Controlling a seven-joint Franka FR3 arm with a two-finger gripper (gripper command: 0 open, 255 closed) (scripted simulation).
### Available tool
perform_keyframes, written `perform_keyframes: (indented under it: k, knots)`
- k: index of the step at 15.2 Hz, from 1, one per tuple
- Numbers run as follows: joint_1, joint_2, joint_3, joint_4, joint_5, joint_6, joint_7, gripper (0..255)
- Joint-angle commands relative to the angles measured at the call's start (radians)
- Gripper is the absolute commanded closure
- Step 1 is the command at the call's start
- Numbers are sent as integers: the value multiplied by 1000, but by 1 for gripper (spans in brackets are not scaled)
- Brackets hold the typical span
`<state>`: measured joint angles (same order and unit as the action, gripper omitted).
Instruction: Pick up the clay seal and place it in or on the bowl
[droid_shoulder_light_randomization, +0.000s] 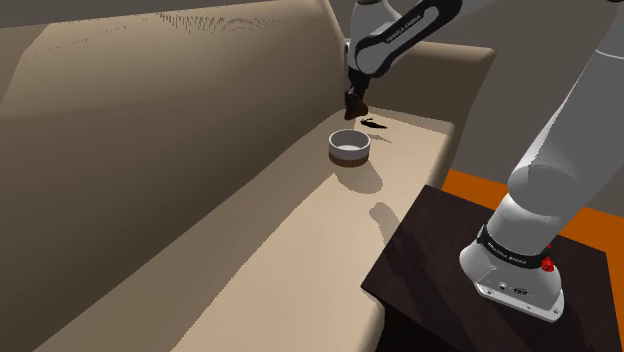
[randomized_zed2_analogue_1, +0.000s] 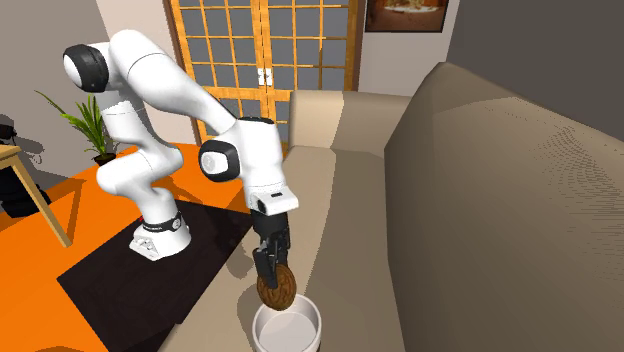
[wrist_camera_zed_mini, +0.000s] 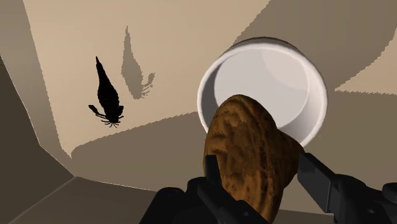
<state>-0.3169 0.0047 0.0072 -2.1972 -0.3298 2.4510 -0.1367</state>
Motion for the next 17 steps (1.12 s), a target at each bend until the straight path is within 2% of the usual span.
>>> perform_keyframes:
  k: [1,14,17]
  knots:
    - [-3,12,-3,-11,-7,24,4,255]
    - [-5,125,-18,-65,-93,185,94,255]
    - [-4,125,-18,-65,-93,185,94,255]
